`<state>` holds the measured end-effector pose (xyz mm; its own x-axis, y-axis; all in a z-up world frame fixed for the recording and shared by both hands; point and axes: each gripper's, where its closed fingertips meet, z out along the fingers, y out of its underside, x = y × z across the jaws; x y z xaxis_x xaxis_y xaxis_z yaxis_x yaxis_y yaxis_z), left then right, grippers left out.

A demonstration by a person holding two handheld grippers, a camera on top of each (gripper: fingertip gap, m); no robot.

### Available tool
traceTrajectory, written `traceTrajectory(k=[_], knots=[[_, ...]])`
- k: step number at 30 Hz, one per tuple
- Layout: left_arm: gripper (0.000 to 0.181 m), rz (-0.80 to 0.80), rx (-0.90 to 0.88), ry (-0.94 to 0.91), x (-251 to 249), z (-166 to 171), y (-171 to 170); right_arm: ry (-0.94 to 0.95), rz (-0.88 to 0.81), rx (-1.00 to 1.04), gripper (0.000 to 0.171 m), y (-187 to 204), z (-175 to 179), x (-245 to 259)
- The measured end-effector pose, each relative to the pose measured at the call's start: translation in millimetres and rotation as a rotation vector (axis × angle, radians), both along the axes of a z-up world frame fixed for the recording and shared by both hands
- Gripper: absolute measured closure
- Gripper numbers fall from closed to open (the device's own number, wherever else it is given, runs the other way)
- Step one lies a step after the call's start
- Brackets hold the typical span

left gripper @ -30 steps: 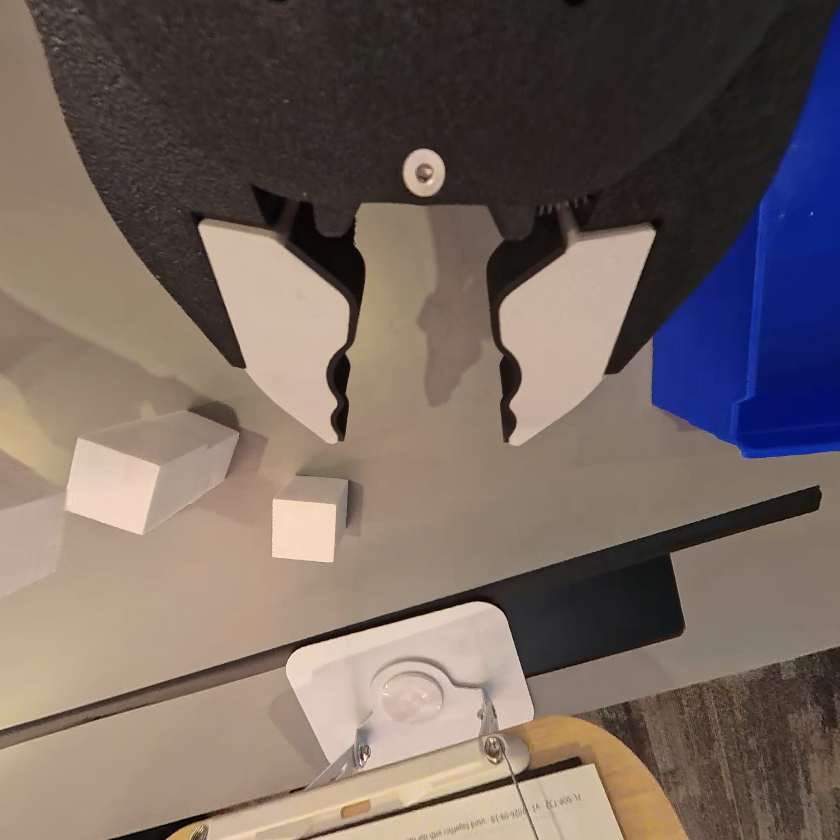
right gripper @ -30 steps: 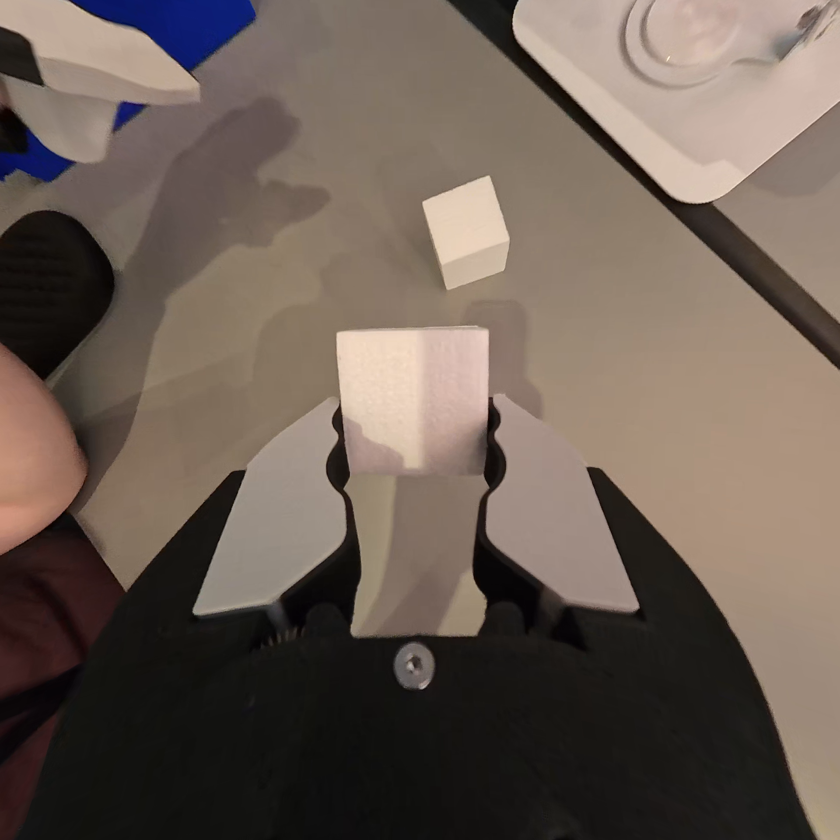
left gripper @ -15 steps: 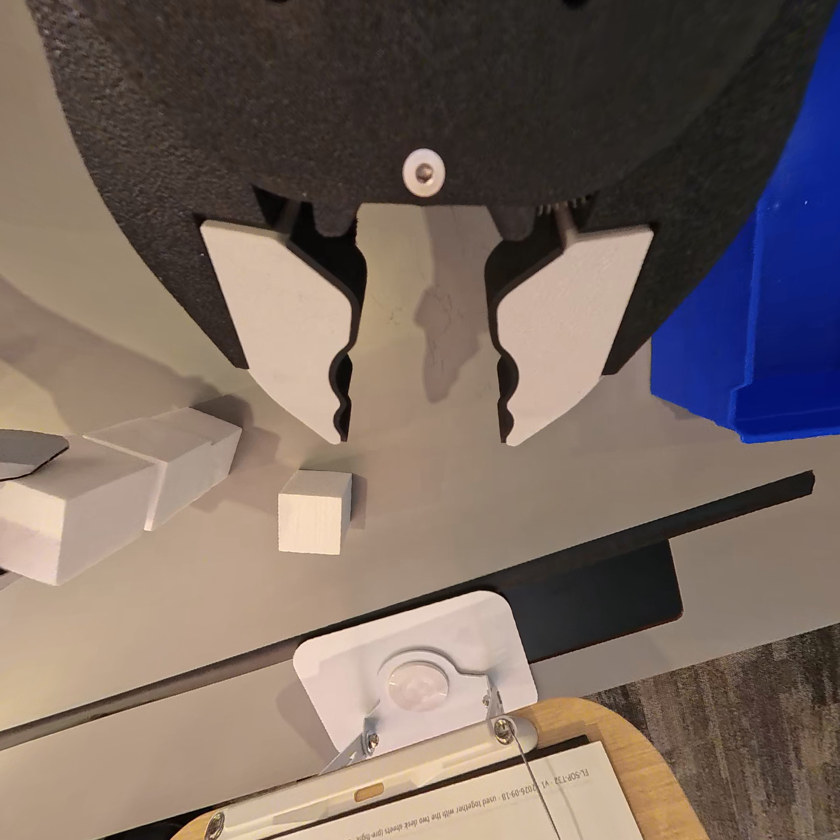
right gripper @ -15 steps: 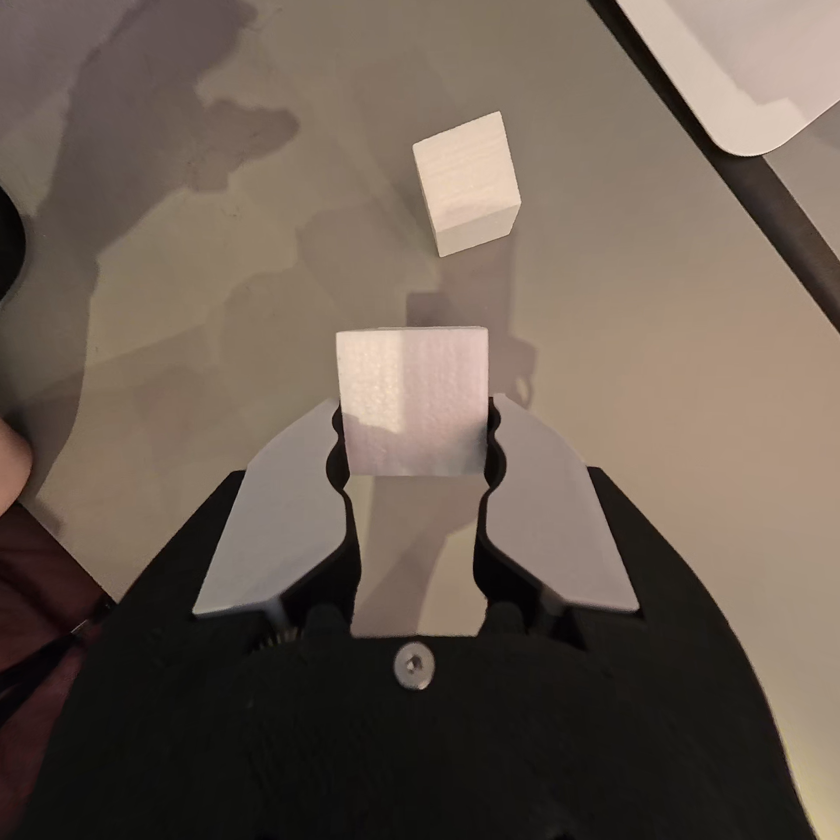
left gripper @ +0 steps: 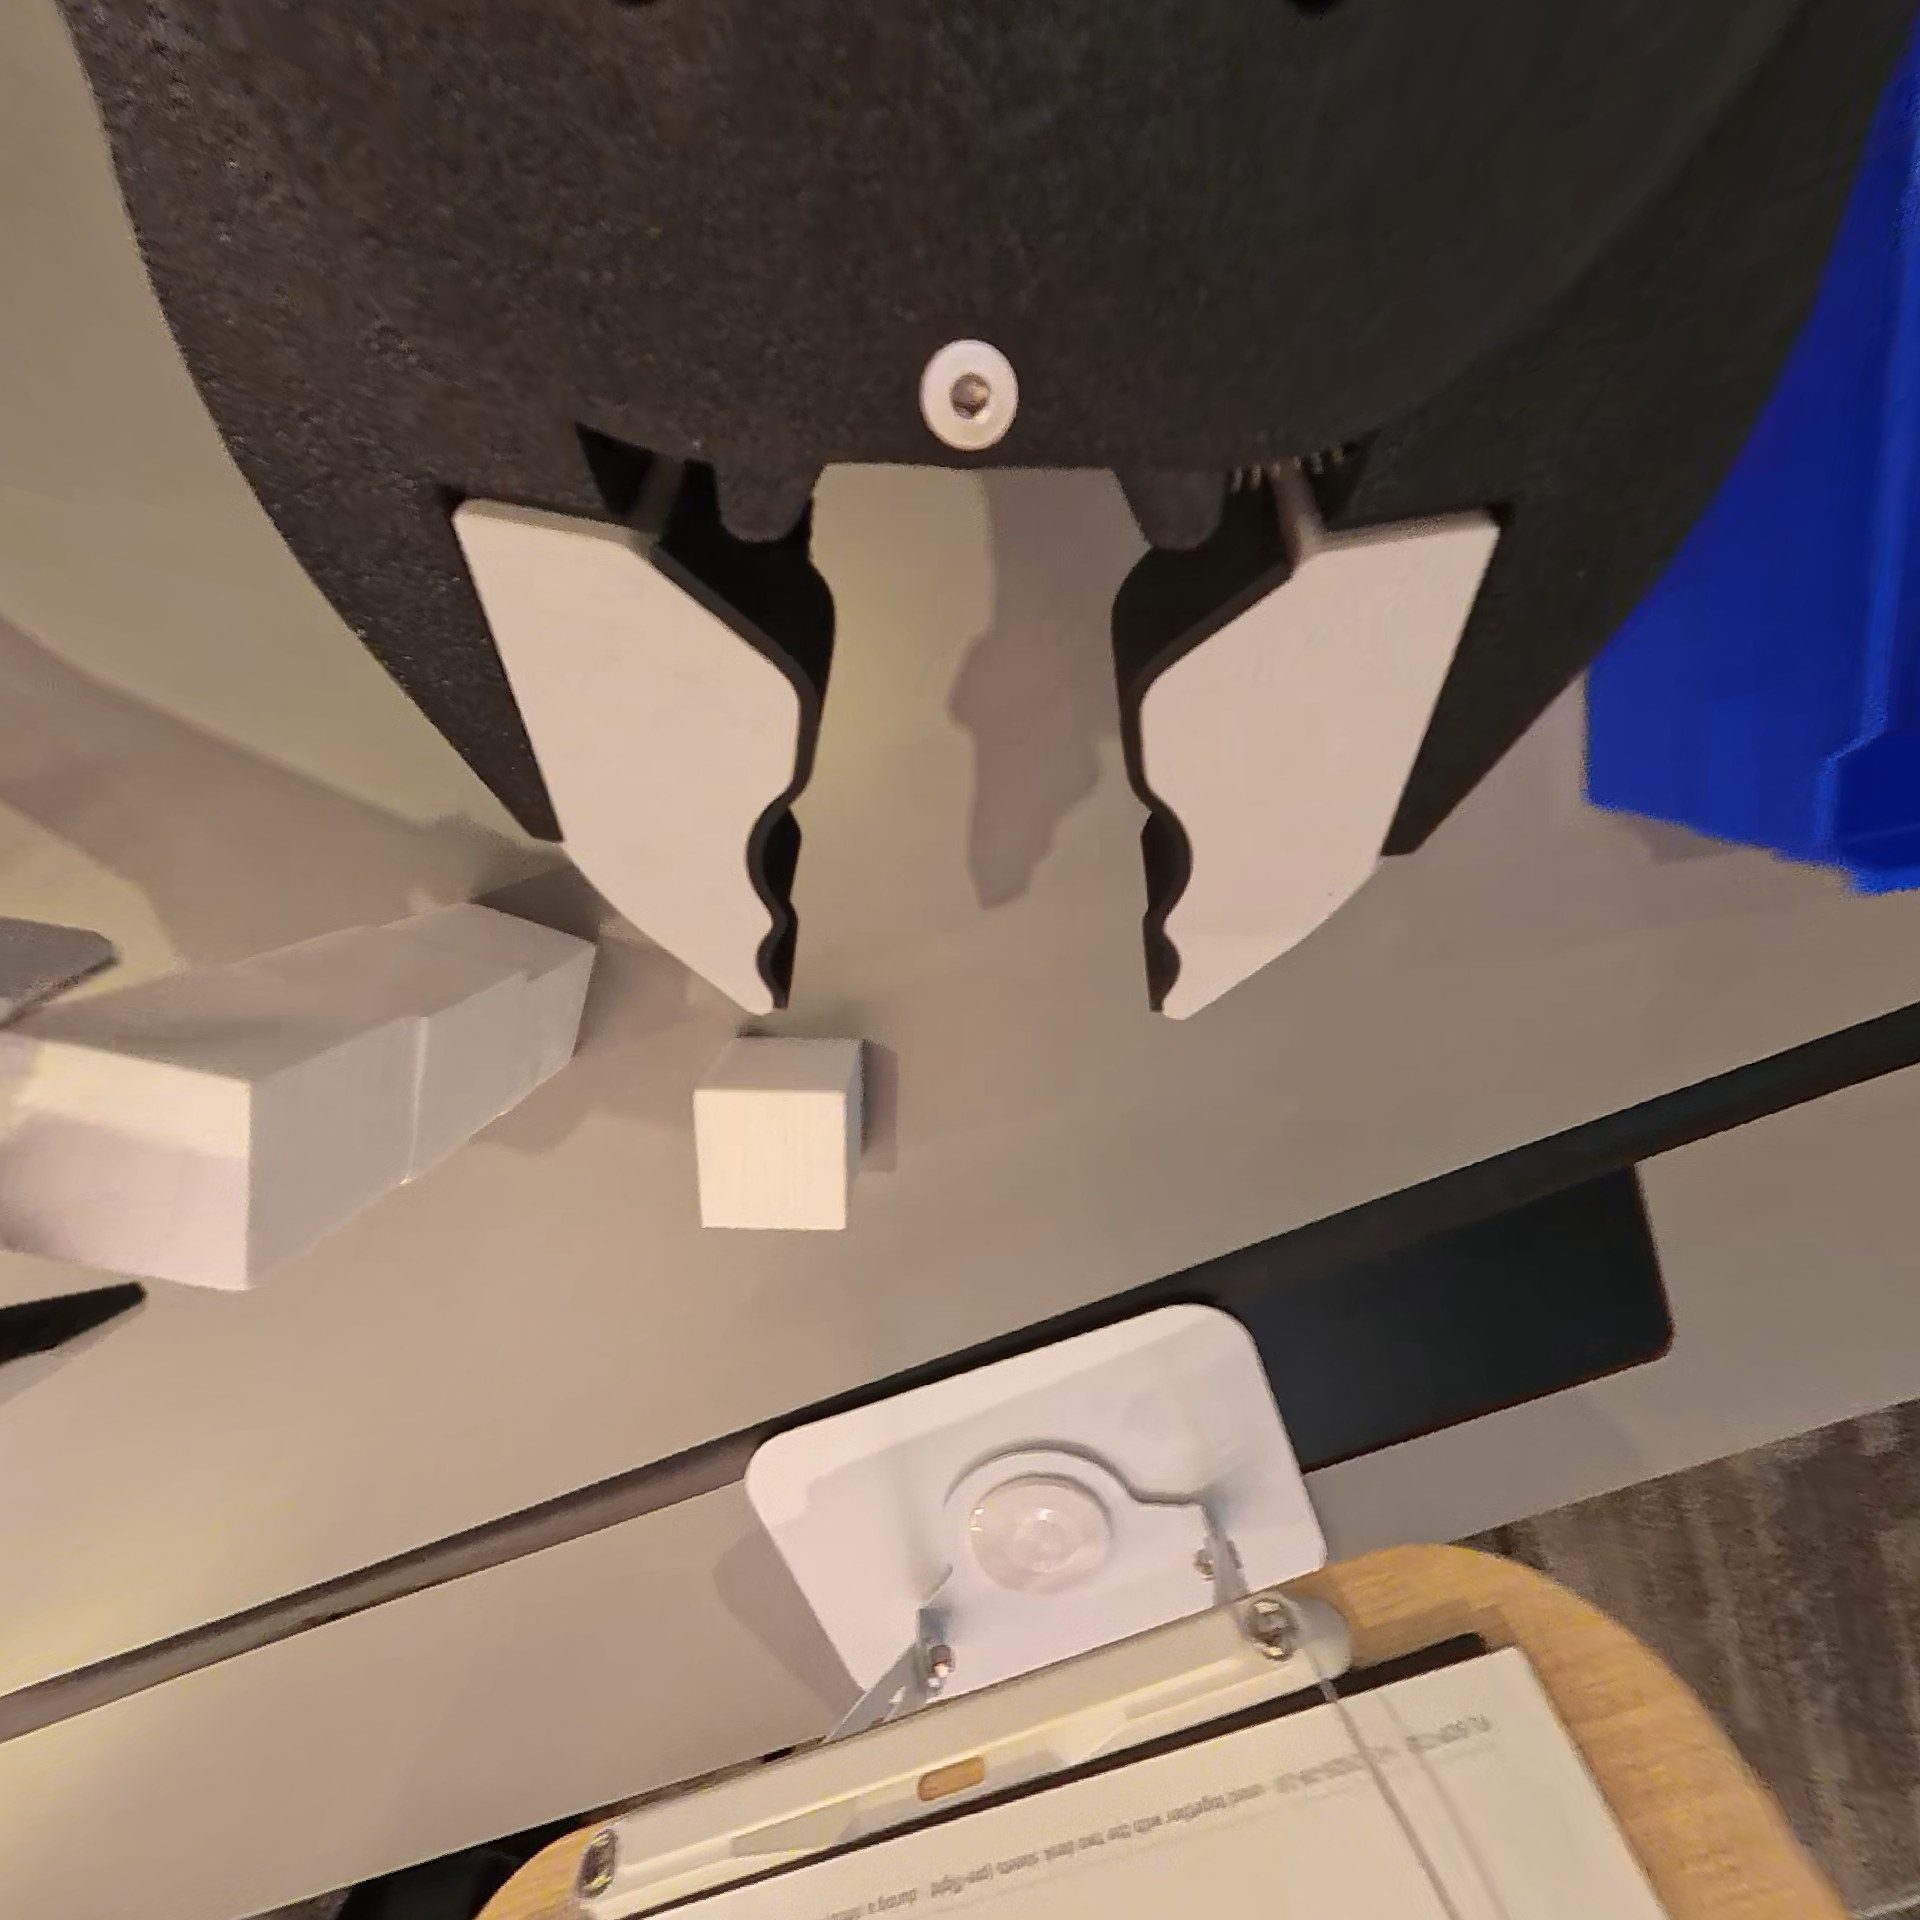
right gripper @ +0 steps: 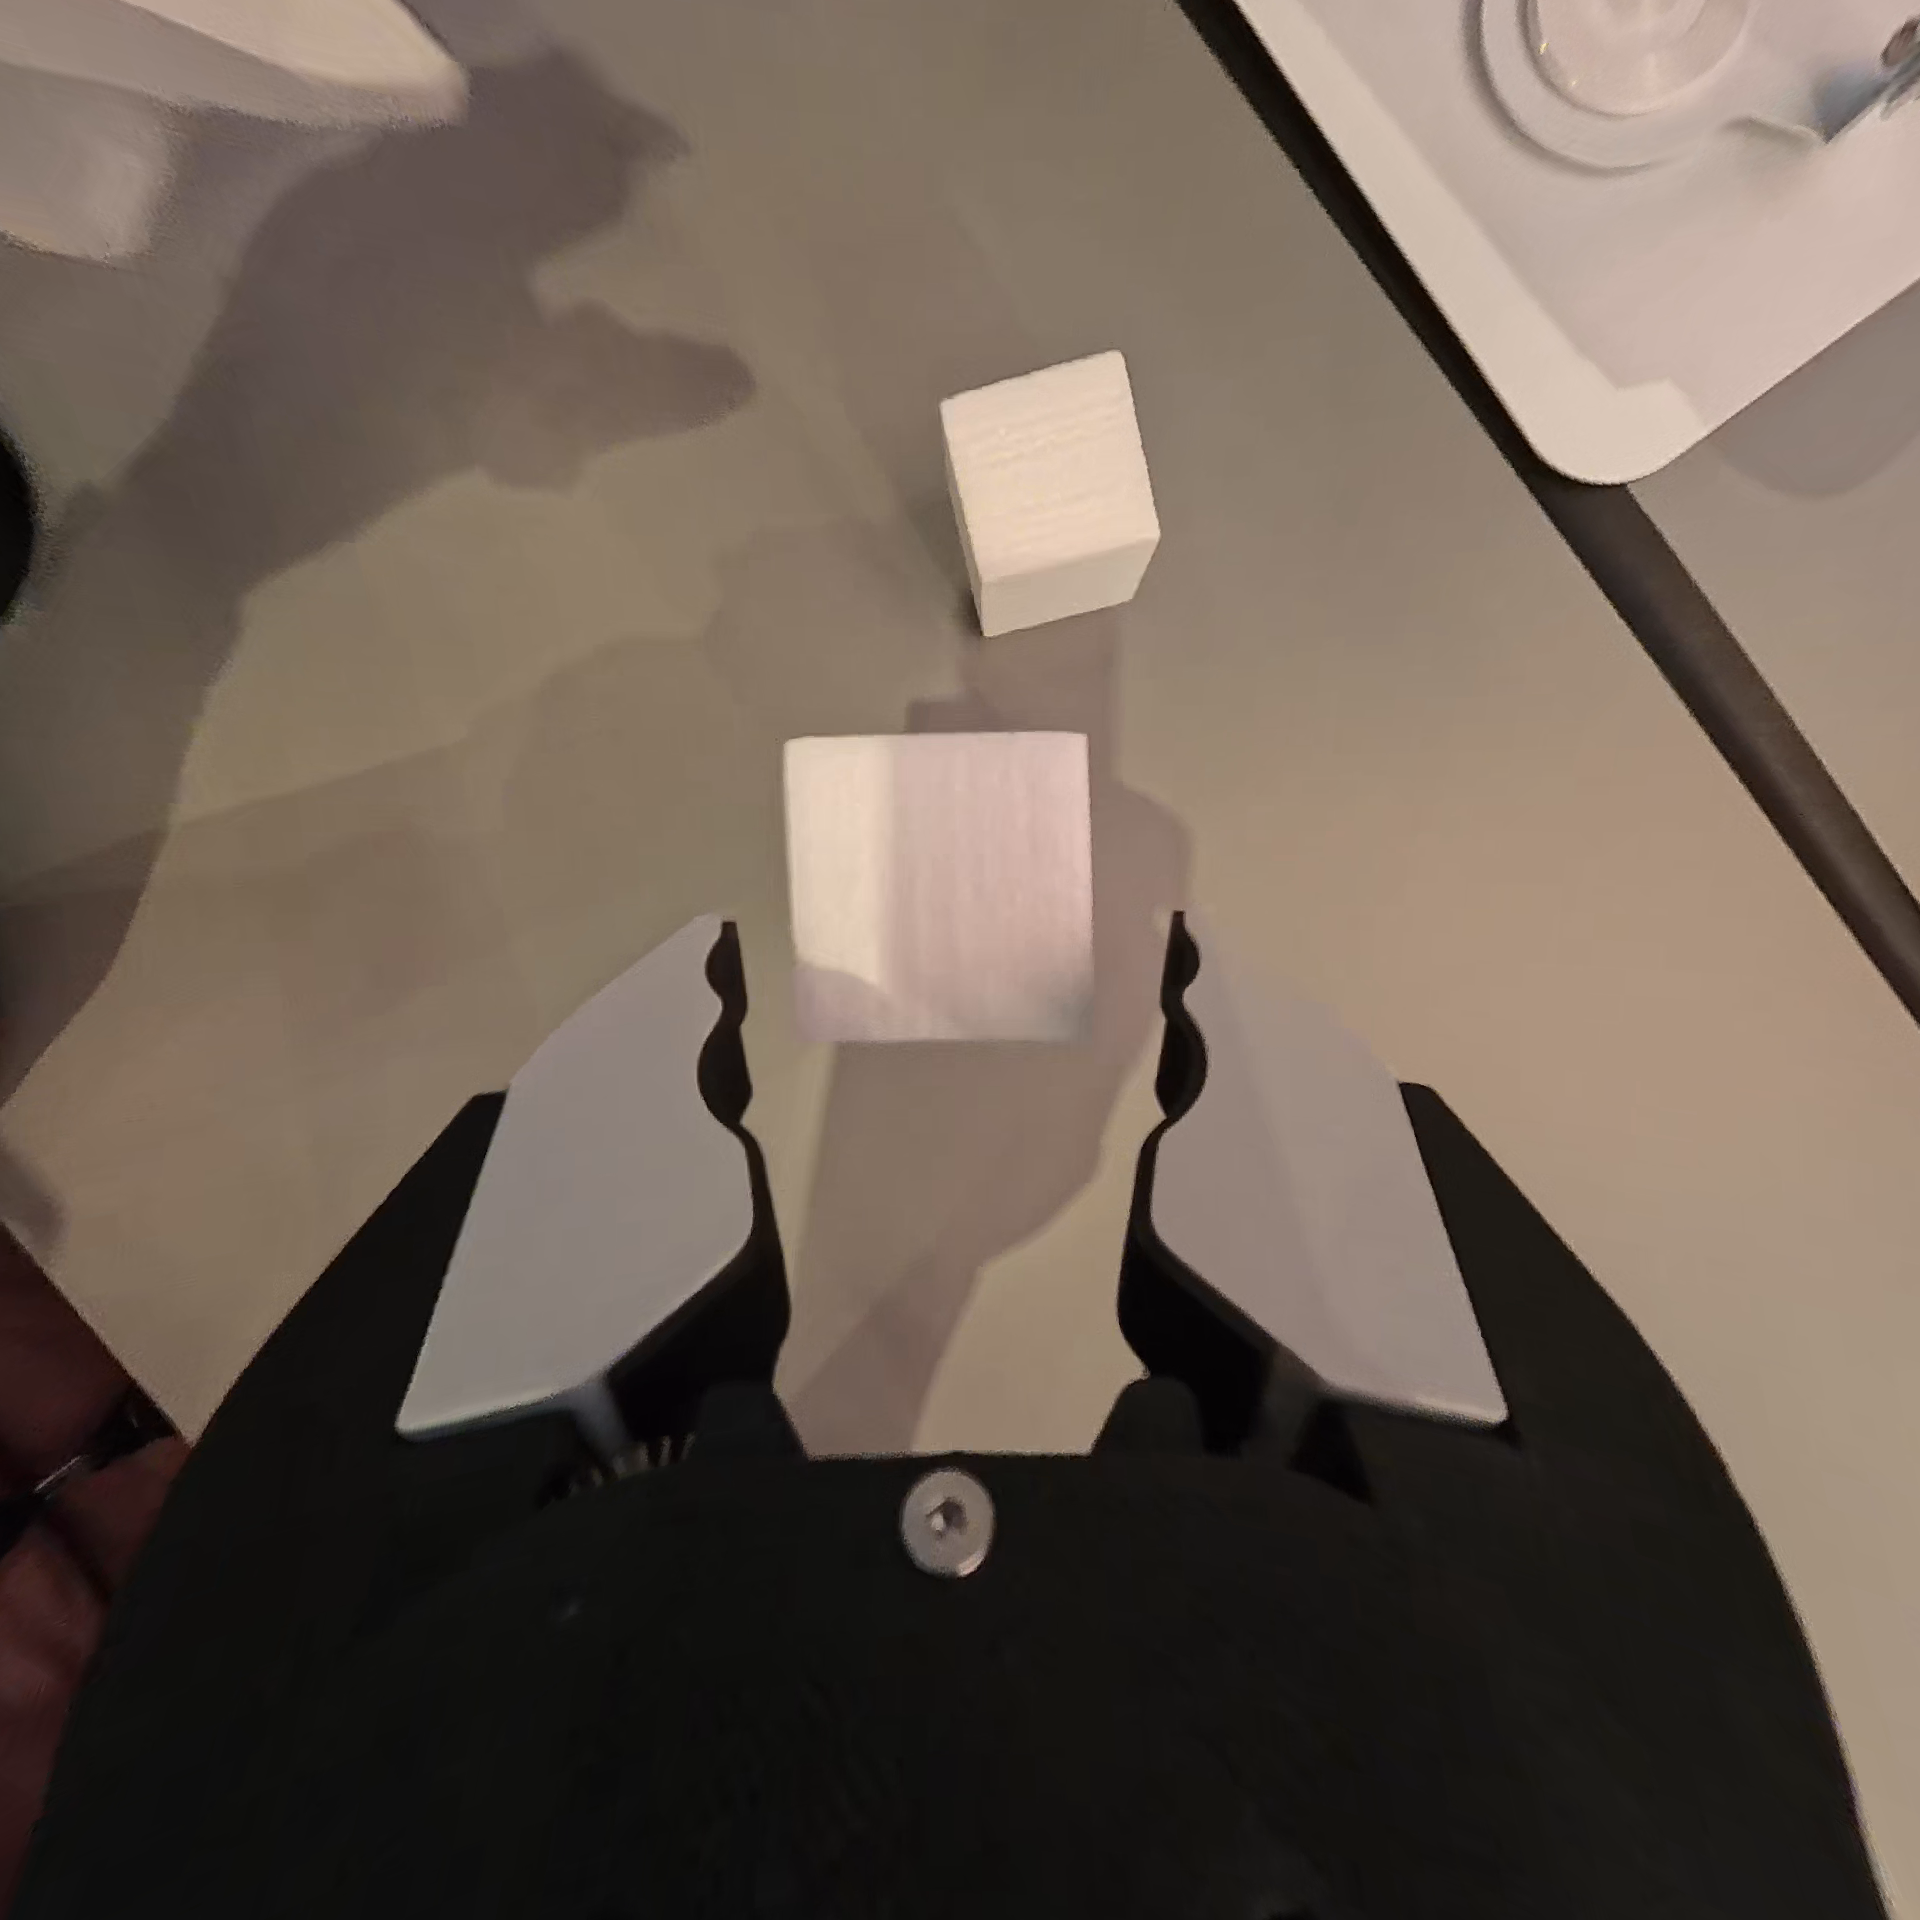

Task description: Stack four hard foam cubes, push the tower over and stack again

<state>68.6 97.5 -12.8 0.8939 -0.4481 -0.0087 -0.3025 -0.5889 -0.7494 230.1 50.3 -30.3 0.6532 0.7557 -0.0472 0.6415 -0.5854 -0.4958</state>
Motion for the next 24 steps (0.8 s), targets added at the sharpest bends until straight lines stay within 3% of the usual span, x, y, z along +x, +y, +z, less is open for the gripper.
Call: traceTrajectory(k=[4, 9, 17, 24], knots=[[0.109, -0.077, 0.014, -0.076, 34, -20, 18, 0.104, 0.008, 0.067, 0.093, -13, 33, 18], [0.103, -0.117, 0.083, -0.027, 69, -49, 38, 0.192, -0.090, 0.125, 0.093, -18, 60, 68], [0.105, -0.101, 0.180, 0.113, 91, -85, 52, 0.296, -0.174, 0.173, 0.095, -18, 80, 116], [0.107, -0.106, 0.145, 0.128, 98, -104, 53, 0.326, -0.187, 0.182, 0.095, -18, 85, 128]])
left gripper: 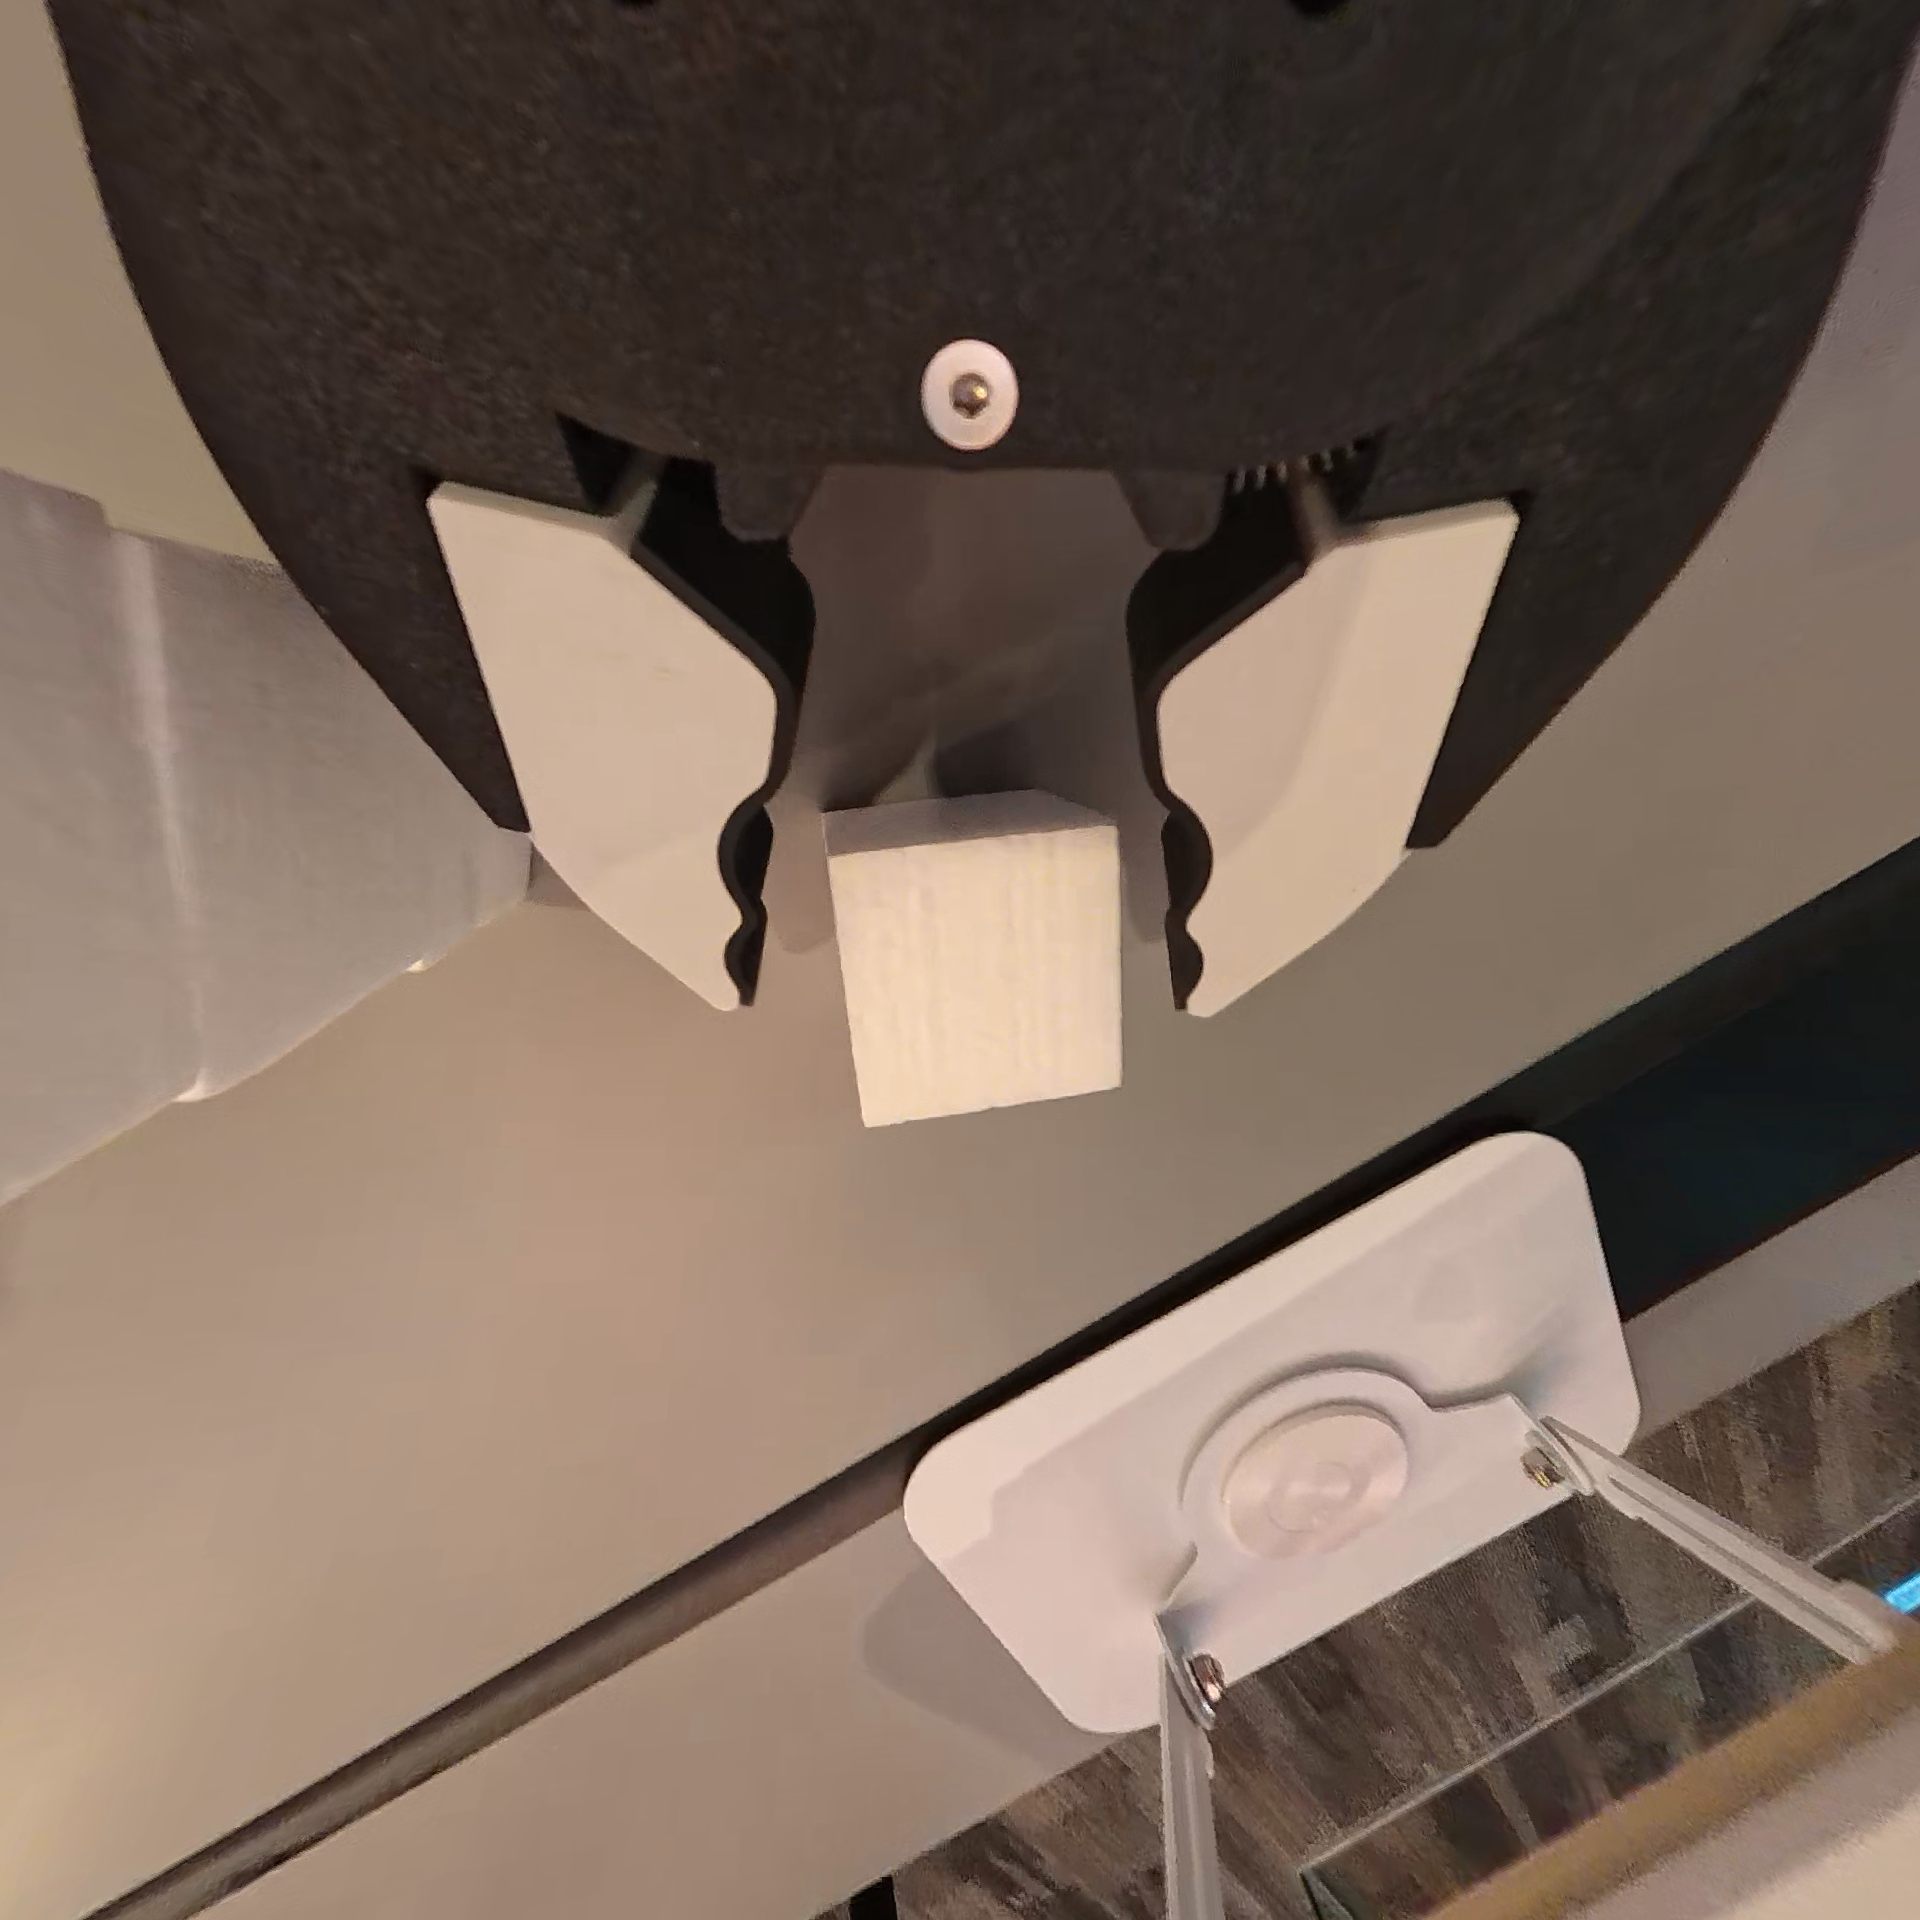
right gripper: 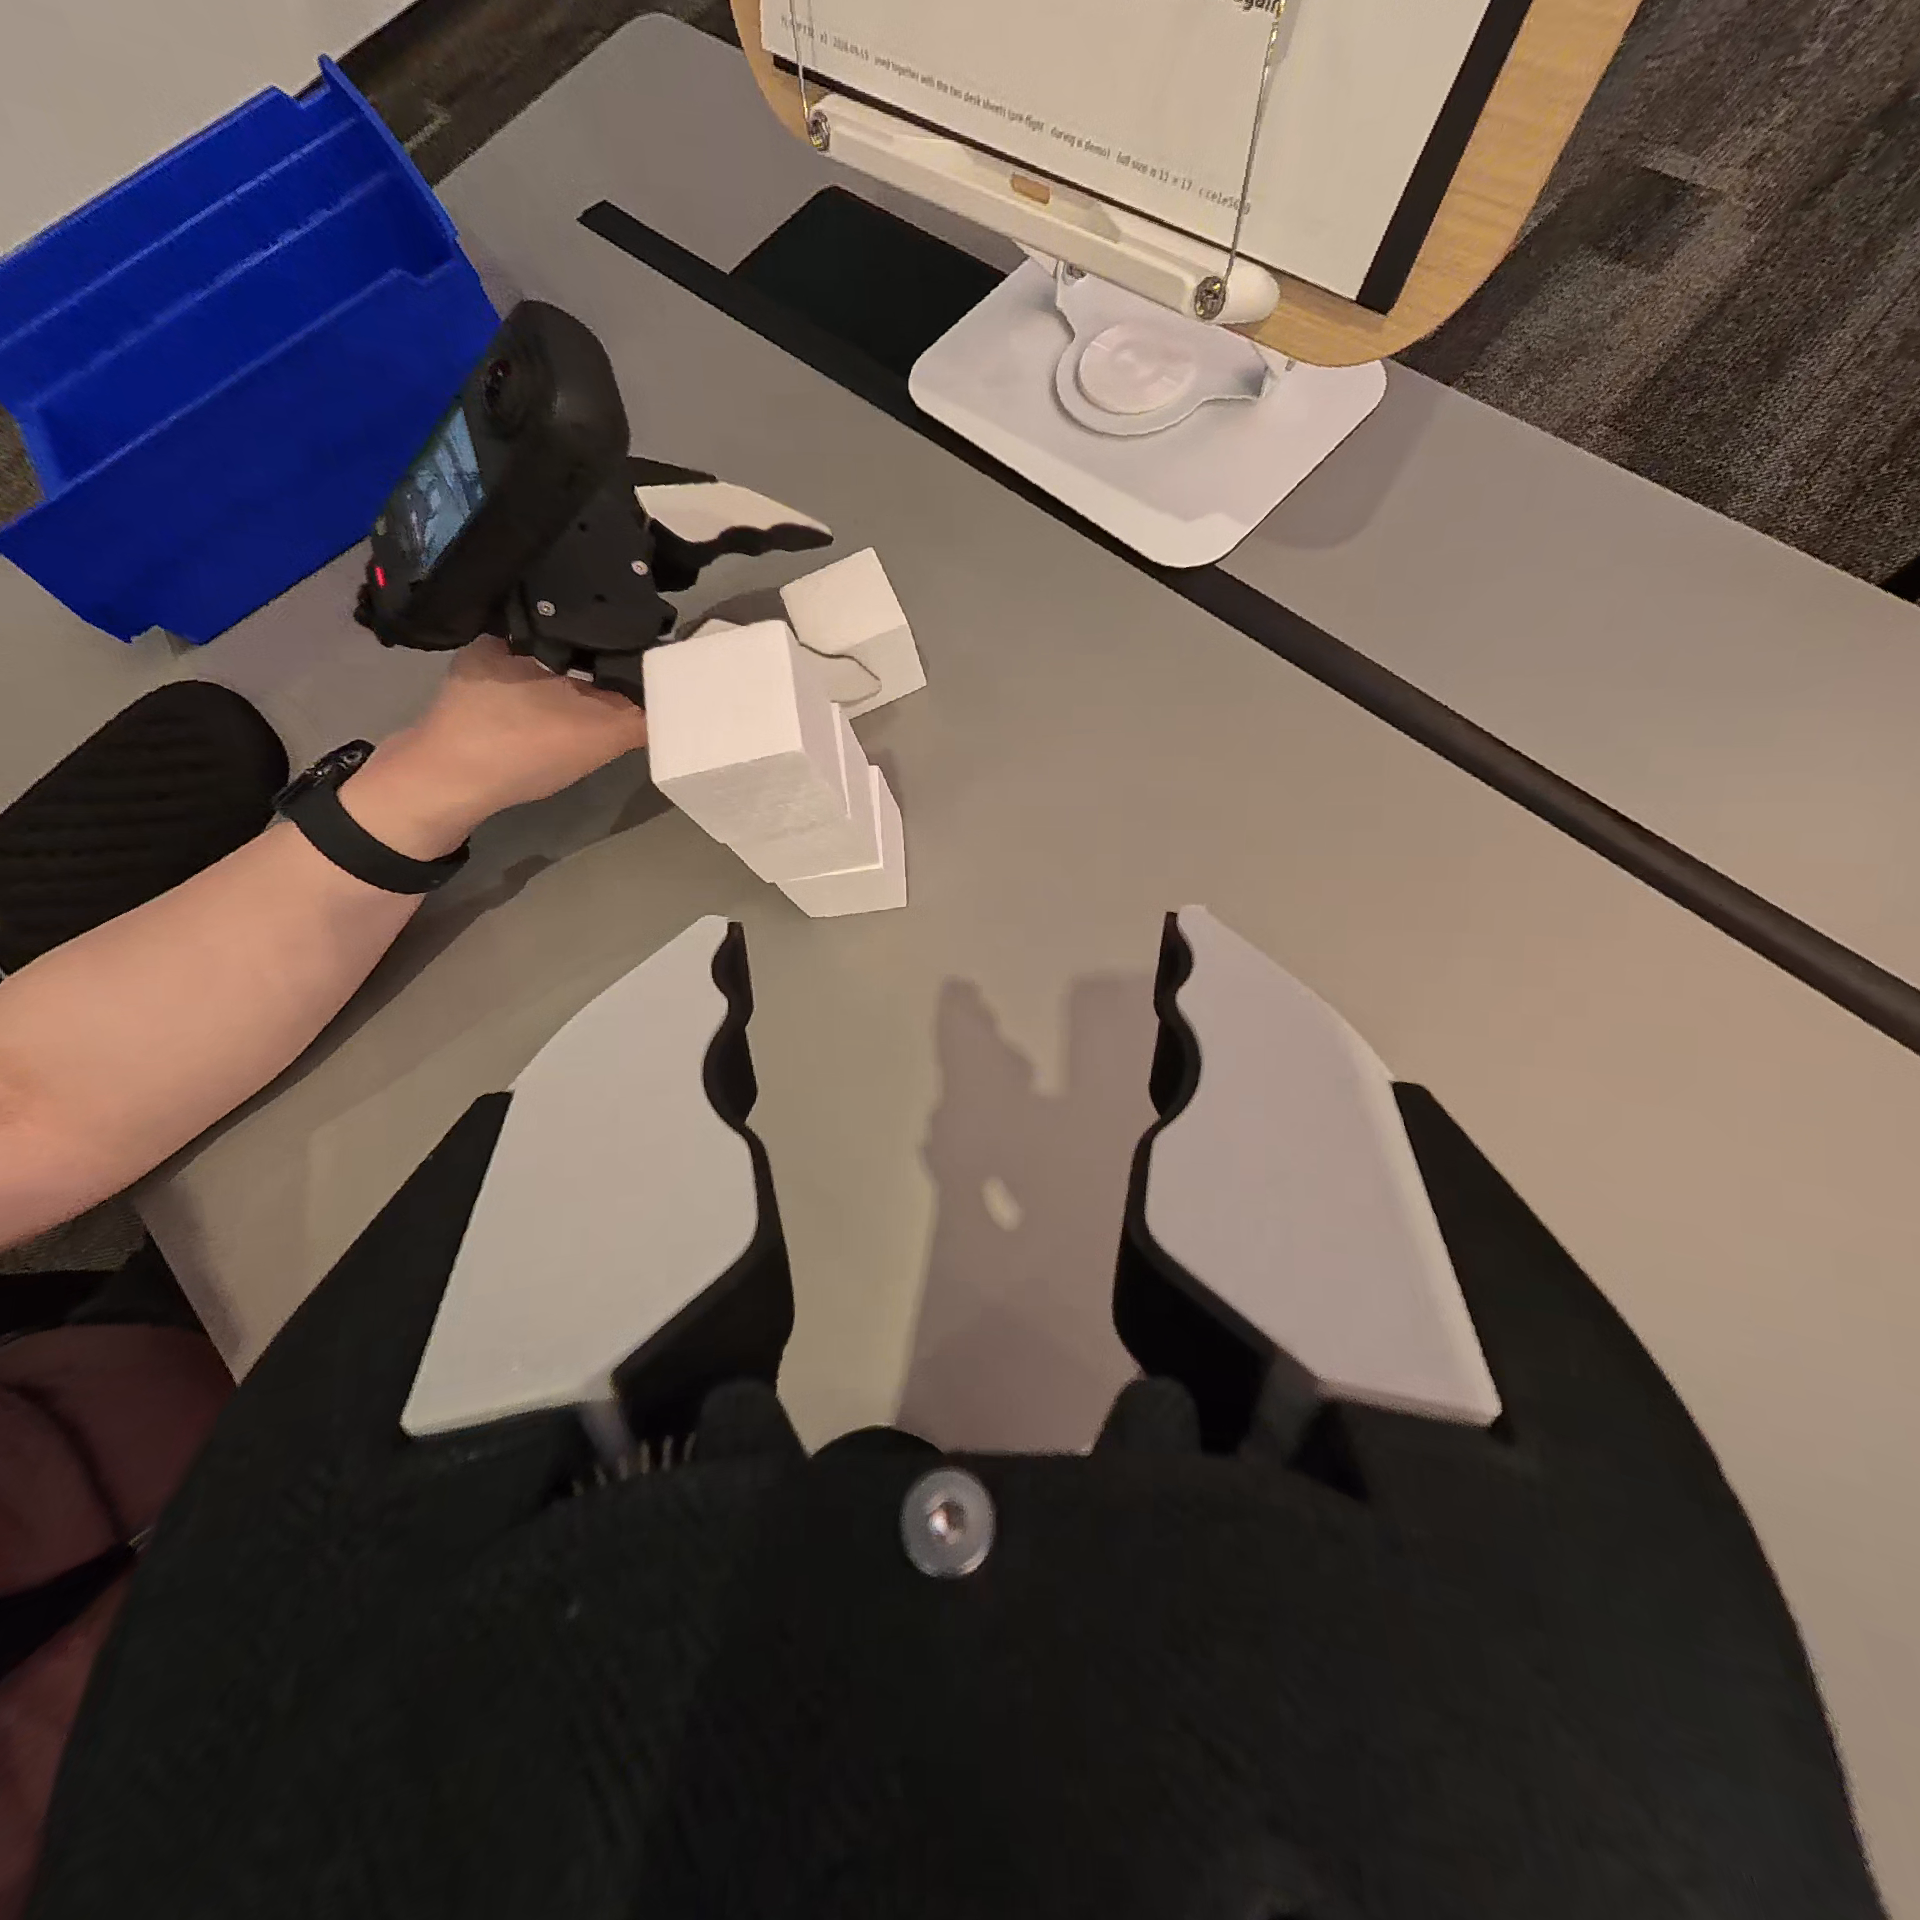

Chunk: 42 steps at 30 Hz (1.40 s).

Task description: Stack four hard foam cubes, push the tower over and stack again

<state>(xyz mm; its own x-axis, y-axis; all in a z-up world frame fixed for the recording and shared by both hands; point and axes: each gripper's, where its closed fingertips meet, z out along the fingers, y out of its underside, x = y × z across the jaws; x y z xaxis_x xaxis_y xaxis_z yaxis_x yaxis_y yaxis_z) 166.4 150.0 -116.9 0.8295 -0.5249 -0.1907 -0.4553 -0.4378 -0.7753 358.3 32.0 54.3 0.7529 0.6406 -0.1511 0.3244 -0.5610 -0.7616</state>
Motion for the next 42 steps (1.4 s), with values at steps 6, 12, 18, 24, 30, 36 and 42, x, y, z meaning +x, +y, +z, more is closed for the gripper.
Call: traceTrajectory(k=[6, 12, 18, 24, 30, 36, 42], knots=[[0.111, 0.026, -0.032, 0.071, -6, -19, 2, -0.007, -0.001, -0.002, 0.096, -1, -1, 3], [0.121, 0.012, -0.045, 0.050, -15, -13, 2, -0.018, -0.003, -0.006, 0.098, 0, -3, 5], [0.121, 0.035, 0.028, -0.049, -48, 60, -6, -0.016, -0.022, -0.012, 0.099, 2, -5, 12], [0.121, -0.038, 0.129, -0.177, -17, 149, -58, -0.011, -0.046, -0.020, 0.099, 5, -7, 19], [0.121, -0.163, 0.129, -0.093, 38, 142, -81, -0.028, -0.039, -0.036, 0.100, 3, -12, 18], [0.121, -0.188, 0.088, -0.047, 52, 136, -89, -0.040, -0.037, -0.052, 0.100, 4, -16, 18], [0.121, -0.206, 0.057, -0.074, 60, 136, -94, -0.050, -0.038, -0.064, 0.100, 4, -19, 20]])
